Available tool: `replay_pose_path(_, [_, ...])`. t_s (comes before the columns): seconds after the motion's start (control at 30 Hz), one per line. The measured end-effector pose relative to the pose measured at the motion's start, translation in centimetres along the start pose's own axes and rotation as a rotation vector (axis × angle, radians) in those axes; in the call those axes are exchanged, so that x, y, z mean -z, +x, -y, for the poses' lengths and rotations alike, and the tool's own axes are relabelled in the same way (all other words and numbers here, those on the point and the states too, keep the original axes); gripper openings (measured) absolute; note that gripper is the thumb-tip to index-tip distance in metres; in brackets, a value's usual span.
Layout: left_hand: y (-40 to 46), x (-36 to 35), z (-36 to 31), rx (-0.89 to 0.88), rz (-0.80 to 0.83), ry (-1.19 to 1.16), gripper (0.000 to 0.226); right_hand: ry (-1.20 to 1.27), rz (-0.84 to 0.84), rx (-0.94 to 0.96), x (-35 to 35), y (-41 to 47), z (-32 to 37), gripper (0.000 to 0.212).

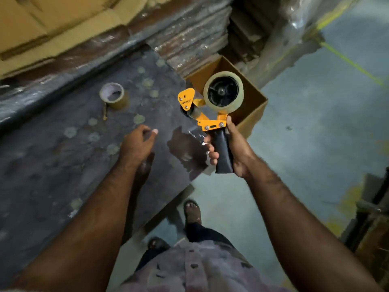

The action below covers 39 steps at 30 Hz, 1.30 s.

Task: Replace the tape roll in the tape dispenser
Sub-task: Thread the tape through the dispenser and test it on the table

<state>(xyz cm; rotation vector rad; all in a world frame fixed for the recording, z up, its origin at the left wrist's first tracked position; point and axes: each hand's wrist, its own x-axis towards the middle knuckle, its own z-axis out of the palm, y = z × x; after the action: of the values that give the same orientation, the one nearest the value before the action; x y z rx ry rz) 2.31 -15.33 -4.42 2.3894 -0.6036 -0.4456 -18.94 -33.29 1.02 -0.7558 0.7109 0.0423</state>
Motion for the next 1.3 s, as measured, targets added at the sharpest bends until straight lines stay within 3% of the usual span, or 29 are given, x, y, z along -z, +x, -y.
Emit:
replay_pose_path(0.13, [-0.1,4.8,1.9,0.097,-0.108,-0.033,0.036,-0.357,-0.067,0.099,-4.4,2.5,1.2,0.069])
replay_pose_path(0.3, [-1.3,7.8,3.6,0.165,-0.177,-0.055,0.033,-1.12,-0.208,0.411,-8.0,5.6,1.2,0.042])
replay_pose_path(0.4, [-2.0,8.3,4.5,0.199,-0.178,-0.059,0.03,-1.445,-0.321,0.465,-9.0,7.9,0.3,0.052])
replay_pose_path(0.5, [-2.7,8.3,5.5,0.24,-0.184,-0.053,0.03,-1.685,-0.499,0.398,-10.0,9.8,-1.0,0.051])
replay_pose_path(0.67, [-3.0,7.8,5.8,0.266,-0.164,-0.017,0.027,-1.798,-0.62,0.342,-8.9,12.8,-2.4,0.045])
replay_pose_path(0.87, [-3.3,6.9,5.8,0.295,-0.14,-0.04,0.048,-1.686,-0.552,0.184,-6.2,15.4,-2.6,0.05])
replay_pose_path(1.1, [-3.4,5.5,4.4,0.357,-0.115,-0.032,0.053,-1.618,-0.502,0.191,-5.4,17.6,-2.1,0.049])
replay_pose_path(1.3, [-3.0,4.5,3.0,0.3,-0.066,0.044,0.045,-1.764,-0.476,0.254,-4.9,17.6,-2.5,0.046])
